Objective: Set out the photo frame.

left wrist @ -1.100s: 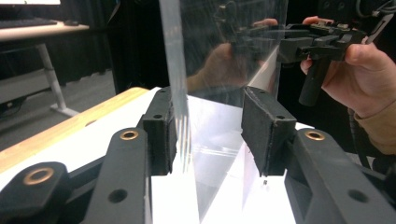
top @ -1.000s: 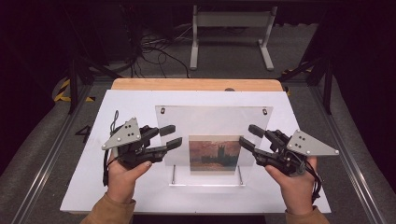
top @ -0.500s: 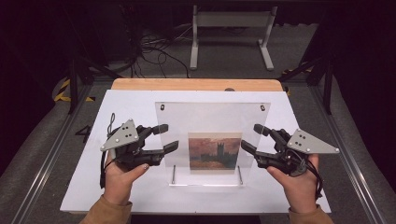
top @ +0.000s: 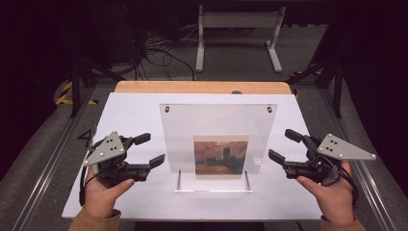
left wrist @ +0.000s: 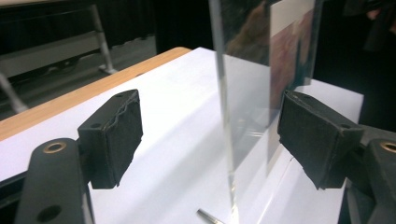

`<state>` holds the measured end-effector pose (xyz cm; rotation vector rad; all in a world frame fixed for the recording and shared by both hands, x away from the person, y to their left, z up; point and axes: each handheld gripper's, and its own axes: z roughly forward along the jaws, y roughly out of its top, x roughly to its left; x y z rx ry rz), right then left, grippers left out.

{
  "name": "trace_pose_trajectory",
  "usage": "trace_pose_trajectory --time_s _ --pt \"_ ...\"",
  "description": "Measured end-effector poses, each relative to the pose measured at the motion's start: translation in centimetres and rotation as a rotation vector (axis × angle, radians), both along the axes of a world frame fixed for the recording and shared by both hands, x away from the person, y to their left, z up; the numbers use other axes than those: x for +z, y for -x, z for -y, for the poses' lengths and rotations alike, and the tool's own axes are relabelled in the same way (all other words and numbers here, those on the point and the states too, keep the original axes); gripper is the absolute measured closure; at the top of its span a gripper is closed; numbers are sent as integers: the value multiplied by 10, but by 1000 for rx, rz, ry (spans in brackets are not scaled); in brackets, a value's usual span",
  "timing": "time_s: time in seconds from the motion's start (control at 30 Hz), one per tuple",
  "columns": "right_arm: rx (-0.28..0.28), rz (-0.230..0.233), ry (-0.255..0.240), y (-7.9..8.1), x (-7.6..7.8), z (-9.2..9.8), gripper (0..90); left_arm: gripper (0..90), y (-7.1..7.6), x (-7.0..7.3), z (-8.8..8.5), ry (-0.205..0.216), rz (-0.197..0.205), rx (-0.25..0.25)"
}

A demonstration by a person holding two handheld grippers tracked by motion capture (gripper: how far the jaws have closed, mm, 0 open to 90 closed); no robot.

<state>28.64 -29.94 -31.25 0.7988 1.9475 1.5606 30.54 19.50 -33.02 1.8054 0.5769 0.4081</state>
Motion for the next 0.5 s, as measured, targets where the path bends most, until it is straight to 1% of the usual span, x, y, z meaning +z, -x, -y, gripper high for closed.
trace_pose_trajectory --time_s 0.1,0.2,0.23,0.27,0.33,0.37,0.4,0.5 --pt "-27 -15 2 1 -1 8 166 214 -1 -6 -10 -3 -15 34" --pt "-66 -47 14 0 -4 17 145 202 -4 -15 -21 3 -31 70" --pt "-66 -47 14 0 -4 17 145 197 -4 -15 -21 3 -31 70" --pt "-80 -62 26 -1 -8 22 130 185 -6 -21 -29 5 -35 94" --pt "-98 -70 41 -3 -12 25 114 174 -8 -27 -36 10 -36 120" --pt "-111 -78 47 -5 -15 28 104 169 -8 -31 -40 11 -41 131" --pt "-111 -78 47 -5 -15 28 104 164 -8 -31 -40 11 -41 131" --pt "-133 -104 56 -9 -25 36 82 154 -11 -42 -49 9 -48 160"
